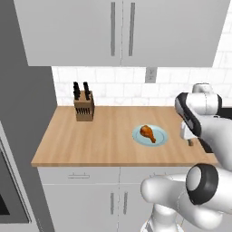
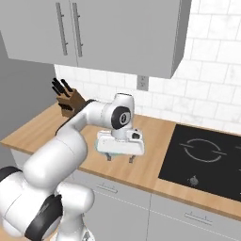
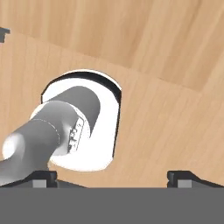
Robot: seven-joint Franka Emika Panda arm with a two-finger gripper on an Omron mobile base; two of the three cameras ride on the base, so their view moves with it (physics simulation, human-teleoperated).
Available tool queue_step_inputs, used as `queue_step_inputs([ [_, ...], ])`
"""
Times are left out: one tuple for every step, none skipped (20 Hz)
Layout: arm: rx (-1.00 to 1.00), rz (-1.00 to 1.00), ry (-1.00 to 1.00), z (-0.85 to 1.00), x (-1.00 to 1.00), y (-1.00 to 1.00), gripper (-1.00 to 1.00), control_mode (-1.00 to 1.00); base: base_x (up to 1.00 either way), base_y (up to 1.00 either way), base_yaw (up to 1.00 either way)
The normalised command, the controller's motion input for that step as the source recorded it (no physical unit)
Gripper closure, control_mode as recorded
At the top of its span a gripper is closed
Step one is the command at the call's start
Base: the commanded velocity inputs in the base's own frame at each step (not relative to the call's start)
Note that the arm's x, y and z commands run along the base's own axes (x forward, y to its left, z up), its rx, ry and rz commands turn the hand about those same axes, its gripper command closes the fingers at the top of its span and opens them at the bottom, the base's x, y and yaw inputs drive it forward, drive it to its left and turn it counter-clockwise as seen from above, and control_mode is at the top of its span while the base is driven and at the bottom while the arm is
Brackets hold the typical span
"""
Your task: Pick up the knife from the drawer and place it on the cutting board. Then place the meat from the plate to the cutting board.
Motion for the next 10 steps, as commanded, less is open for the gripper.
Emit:
queue_step_inputs([
  [0.0,0.32,-0.13,-0.29,1.0,0.59,-1.0,-1.0,0.0,0.0,0.0],
  [0.0,0.29,-0.11,-0.28,1.0,0.61,-1.0,-1.0,0.0,0.0,0.0],
  [0.0,0.22,-0.08,-0.24,1.0,0.54,-1.0,-1.0,0.0,0.0,0.0],
  [0.0,0.15,-0.05,-0.09,0.97,0.63,-1.0,-1.0,0.0,0.0,0.0],
  [0.0,0.11,0.0,0.0,1.0,0.74,-1.0,-1.0,0.0,0.0,0.0],
  [0.0,0.09,0.0,0.0,0.99,0.74,-1.0,-1.0,0.0,0.0,0.0],
  [0.0,0.06,0.0,0.01,0.94,0.74,-1.0,-1.0,0.0,0.0,0.0],
  [0.0,0.05,0.0,0.03,0.97,0.76,-1.0,-1.0,0.0,0.0,0.0],
  [0.0,0.03,0.0,0.0,1.0,0.78,-1.0,-1.0,0.0,0.0,0.0],
  [0.04,0.03,0.0,0.0,1.0,0.66,-1.0,-1.0,0.0,0.0,0.0],
])
